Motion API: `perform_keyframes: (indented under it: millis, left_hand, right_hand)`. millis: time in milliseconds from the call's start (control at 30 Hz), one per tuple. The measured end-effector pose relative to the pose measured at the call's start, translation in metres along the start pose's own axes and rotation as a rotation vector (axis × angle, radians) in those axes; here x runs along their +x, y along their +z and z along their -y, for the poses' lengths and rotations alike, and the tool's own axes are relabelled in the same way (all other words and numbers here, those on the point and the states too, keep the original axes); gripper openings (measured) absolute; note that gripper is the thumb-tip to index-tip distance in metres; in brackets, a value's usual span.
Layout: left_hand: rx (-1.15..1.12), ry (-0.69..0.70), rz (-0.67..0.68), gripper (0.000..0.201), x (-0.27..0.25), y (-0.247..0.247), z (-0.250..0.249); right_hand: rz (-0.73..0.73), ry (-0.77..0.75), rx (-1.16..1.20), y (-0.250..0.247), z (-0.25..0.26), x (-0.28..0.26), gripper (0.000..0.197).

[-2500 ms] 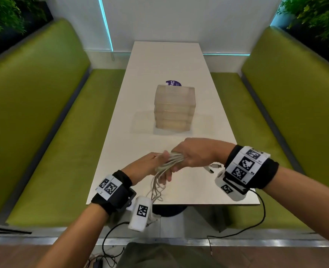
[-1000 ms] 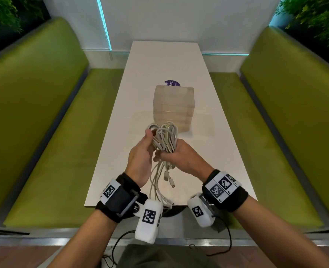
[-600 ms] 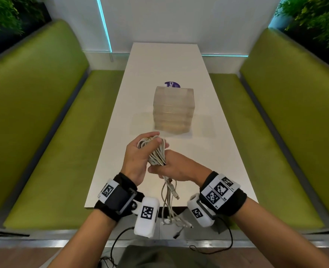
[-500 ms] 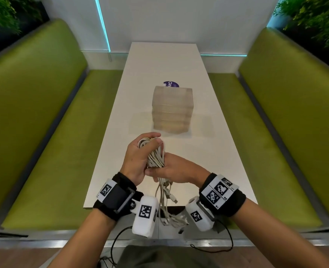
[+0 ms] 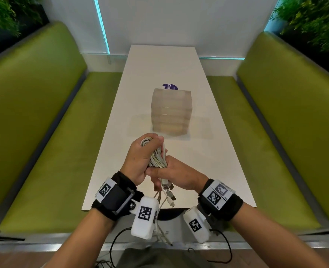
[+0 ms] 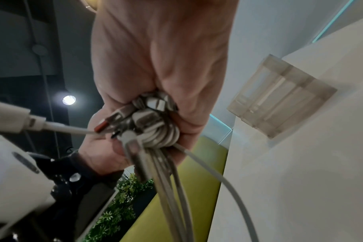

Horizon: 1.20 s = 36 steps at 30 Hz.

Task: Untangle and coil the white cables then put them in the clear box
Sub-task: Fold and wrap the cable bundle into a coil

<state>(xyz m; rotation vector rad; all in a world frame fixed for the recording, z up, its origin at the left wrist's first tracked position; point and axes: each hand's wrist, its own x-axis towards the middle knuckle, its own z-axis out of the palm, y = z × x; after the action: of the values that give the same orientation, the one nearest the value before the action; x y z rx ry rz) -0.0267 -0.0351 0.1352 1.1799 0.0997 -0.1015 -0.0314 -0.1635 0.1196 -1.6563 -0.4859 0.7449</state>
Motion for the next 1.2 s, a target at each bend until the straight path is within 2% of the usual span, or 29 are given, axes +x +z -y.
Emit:
perform_keyframes:
  millis: [200, 233, 333, 367, 433, 500, 567, 600, 700, 767, 867, 933, 1067, 1200]
  left_hand:
    - [-0.004, 0.060, 0.052, 0.021, 0.004, -0.003, 0.004]
    - [-0.011, 0.068, 0.077, 0.032, 0.004, -0.006, 0.005]
    - [0.034, 0.017, 0.209, 0.092, 0.002, -0.024, 0.018]
    - [0.087, -0.020, 0.248, 0.098, 0.000, -0.027, 0.025]
    - [0.248, -0.061, 0.332, 0.082, -0.008, -0.028, 0.035]
    - [0.422, -0.034, 0.397, 0.042, -0.011, -0.022, 0.043]
    - [0.500, 0.004, 0.368, 0.012, -0.012, -0.019, 0.047]
    - [0.511, -0.003, 0.368, 0.010, -0.012, -0.019, 0.047]
    - [0.564, -0.013, 0.392, 0.022, -0.015, -0.016, 0.042]
    - [0.479, -0.048, 0.395, 0.028, -0.017, -0.017, 0.041]
    - [0.266, -0.149, 0.441, 0.052, -0.017, -0.022, 0.037]
    - [0.258, -0.177, 0.481, 0.067, -0.016, -0.021, 0.034]
    - [0.362, -0.149, 0.379, 0.050, -0.014, -0.016, 0.037]
    - [0.390, -0.214, 0.423, 0.033, -0.016, -0.029, 0.037]
  right_hand:
    - [-0.080, 0.008, -0.032, 0.001, 0.003, -0.002, 0.027]
    - [-0.097, -0.002, -0.040, -0.001, 0.004, -0.002, 0.025]
    - [-0.164, -0.076, 0.022, -0.013, 0.009, -0.003, 0.028]
    - [-0.186, -0.115, 0.042, -0.018, 0.011, -0.003, 0.031]
    - [-0.226, -0.182, 0.100, -0.027, 0.016, -0.002, 0.031]
    - [-0.257, -0.200, 0.195, -0.032, 0.019, 0.000, 0.026]
    - [-0.269, -0.206, 0.259, -0.032, 0.019, 0.003, 0.022]
    - [-0.278, -0.210, 0.288, -0.031, 0.018, 0.004, 0.019]
    - [-0.312, -0.221, 0.385, -0.029, 0.017, 0.006, 0.020]
    - [-0.346, -0.229, 0.394, -0.029, 0.016, 0.005, 0.019]
    - [-0.441, -0.208, 0.252, -0.026, 0.018, 0.003, 0.022]
    - [-0.491, -0.205, 0.108, -0.027, 0.019, 0.003, 0.030]
    - [-0.470, -0.222, 0.074, -0.027, 0.022, 0.006, 0.029]
    - [-0.475, -0.196, 0.084, -0.033, 0.021, 0.004, 0.024]
